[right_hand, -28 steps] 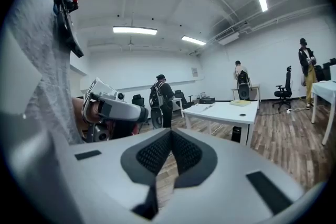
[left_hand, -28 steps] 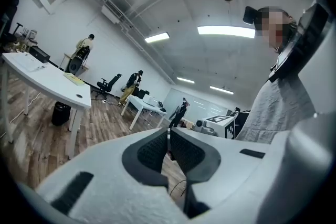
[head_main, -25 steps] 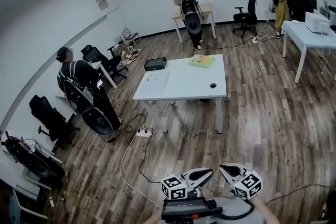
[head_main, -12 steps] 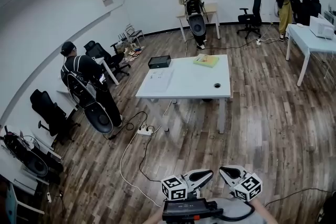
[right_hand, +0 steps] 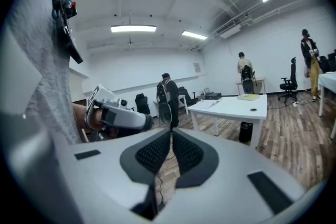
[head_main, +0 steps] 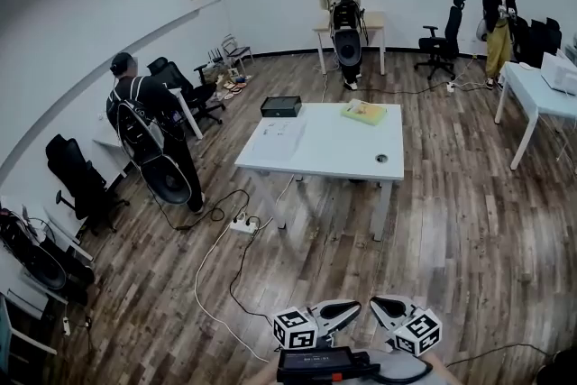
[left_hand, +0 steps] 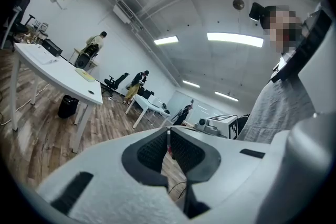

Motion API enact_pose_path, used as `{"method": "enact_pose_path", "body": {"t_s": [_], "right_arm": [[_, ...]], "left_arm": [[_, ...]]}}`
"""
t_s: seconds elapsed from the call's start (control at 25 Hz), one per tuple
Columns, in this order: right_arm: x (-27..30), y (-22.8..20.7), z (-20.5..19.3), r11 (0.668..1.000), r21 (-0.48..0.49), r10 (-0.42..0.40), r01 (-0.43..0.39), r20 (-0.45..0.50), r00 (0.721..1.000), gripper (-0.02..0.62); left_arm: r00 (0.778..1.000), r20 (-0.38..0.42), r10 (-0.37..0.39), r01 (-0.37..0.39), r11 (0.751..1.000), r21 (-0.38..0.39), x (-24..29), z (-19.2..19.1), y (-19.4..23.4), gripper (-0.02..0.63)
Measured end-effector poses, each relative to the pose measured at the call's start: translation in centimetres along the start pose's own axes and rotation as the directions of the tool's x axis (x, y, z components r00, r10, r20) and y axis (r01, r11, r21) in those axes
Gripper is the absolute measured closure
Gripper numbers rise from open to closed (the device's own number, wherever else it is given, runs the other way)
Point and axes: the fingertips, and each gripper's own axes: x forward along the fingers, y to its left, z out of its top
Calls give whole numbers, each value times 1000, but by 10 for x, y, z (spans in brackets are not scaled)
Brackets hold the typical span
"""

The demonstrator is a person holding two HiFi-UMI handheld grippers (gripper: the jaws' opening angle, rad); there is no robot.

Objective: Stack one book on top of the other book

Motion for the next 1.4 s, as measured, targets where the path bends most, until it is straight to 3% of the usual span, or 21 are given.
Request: {"method": "enact_pose_path", "body": {"t_s": [0.72, 1.08, 1.4], "right_arm": [[130, -2, 45, 1000, -18, -19, 19, -28, 999, 565], [166, -2, 51, 996, -17, -87, 86, -29, 996, 565], [181, -23, 51, 993, 14, -115, 116, -53, 992, 565]], "left_arm": [[996, 90, -17, 17, 1000, 6, -54, 81, 101, 578], [994, 94, -60, 57, 998, 30, -71, 100, 127, 578], [995, 89, -35, 33, 999, 18, -66, 113, 156, 578]]}}
